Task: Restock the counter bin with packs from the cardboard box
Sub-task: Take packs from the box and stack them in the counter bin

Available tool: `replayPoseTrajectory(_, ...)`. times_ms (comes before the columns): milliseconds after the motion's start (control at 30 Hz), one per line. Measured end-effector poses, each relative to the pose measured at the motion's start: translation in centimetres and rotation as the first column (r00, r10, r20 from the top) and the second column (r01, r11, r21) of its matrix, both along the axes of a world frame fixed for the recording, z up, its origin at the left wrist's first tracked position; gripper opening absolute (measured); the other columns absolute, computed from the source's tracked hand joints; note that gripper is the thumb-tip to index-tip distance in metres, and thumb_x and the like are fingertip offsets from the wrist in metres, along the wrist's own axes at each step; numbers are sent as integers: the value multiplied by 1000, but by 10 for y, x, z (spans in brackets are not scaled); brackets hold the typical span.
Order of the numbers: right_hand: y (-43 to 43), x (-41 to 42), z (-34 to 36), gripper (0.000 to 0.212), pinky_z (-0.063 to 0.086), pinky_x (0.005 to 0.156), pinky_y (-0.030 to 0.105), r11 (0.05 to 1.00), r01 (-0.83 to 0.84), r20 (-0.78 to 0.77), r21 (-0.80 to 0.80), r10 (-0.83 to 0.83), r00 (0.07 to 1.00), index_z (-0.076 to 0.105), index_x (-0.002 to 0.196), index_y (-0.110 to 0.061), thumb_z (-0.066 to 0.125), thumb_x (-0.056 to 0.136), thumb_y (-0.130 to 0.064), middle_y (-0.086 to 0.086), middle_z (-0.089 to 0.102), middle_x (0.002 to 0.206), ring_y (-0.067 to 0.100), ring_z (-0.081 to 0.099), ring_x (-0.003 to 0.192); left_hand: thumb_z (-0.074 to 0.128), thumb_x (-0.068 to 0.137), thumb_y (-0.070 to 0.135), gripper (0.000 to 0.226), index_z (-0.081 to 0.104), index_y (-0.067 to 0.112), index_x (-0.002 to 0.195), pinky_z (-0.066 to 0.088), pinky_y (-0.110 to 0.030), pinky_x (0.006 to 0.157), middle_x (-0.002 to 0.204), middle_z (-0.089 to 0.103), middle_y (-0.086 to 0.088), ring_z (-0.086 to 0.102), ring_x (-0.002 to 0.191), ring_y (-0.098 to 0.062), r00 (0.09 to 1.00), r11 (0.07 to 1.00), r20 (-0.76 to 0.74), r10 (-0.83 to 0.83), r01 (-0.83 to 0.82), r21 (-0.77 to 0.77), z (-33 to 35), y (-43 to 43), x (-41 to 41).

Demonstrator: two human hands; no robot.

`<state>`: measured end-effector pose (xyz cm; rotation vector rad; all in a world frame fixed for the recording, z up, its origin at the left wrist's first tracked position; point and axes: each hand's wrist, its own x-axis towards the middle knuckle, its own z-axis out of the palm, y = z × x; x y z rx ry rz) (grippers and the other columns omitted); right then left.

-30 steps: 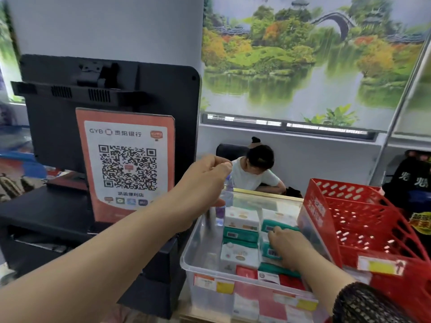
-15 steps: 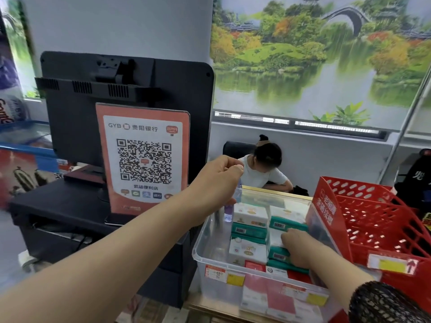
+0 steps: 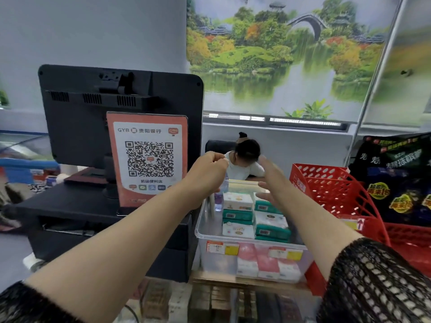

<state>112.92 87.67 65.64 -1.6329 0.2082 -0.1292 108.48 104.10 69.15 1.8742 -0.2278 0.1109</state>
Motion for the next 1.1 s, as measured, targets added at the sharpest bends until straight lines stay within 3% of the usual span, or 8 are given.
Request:
replayPoseTrajectory(133,33,-34,20,119,40,95,49,950,66,-5,304,-68,998,15,148,-32,58,49,-81,2,25,153,26,36,134,40,100,25,23,52,20,119,53,-39,84,111,51,-1,52,103,-21,1000,1000,-31,3,-4,-19,-4,13,-14)
replayPoseTrajectory(267,66,-78,43,78,20,115,46,983,-35,63,181,24,998,13,152,-28,31,88,-71,3,19,158,23,23,143,39,100,22,19,52,19,114,49,-29,62,118,50,-6,50,103,-24,992,995,-122,-22,10,-97,-4,25,-33)
replayPoseTrajectory(367,81,-105,50,73,18,116,45,994,-21,93,109,11,996,15,152,-23,27,93,-65,5,18,159,23,22,144,39,100,24,30,54,10,123,50,-32,68,126,53,-12,50,98,-21,986,992,-161,-29,8,-128,-7,34,-47)
replayPoseTrajectory(500,96,-133,41,71,14,117,46,995,-55,102,85,46,994,11,153,-24,22,95,-63,5,14,160,23,16,146,37,101,25,26,45,22,77,49,-34,72,91,51,-2,51,82,-17,976,987,-217,-5,-30,-157,-14,48,-69)
replayPoseTrajectory(700,111,-172,3,68,16,117,43,991,-86,96,101,77,992,21,152,-19,23,97,-60,4,20,158,21,17,145,39,99,32,16,50,19,99,52,-40,89,108,56,-3,55,102,-20,963,972,-240,125,-167,-165,-45,68,-111)
replayPoseTrajectory(800,114,-202,-26,62,12,119,37,973,-164,143,163,141,980,13,152,-16,21,101,-50,3,12,160,17,14,146,40,99,35,19,48,19,107,54,-38,83,95,56,0,55,90,-18,947,950,-259,189,-243,-196,-78,74,-136)
replayPoseTrajectory(967,116,-256,-107,52,41,85,7,956,-223,156,193,194,969,23,149,-13,20,104,-38,1,39,144,11,45,124,40,98,32,23,58,18,94,49,-31,69,78,54,3,51,64,-13,895,932,-348,280,-340,-124,-174,80,-175)
replayPoseTrajectory(1100,117,-261,-209,64,17,118,43,950,-255,-27,178,264,964,16,152,-22,24,98,-56,0,16,159,19,17,145,43,99,32,32,61,11,113,55,-36,73,103,61,-8,57,81,-20,823,917,-470,318,-393,-68,-281,95,-190)
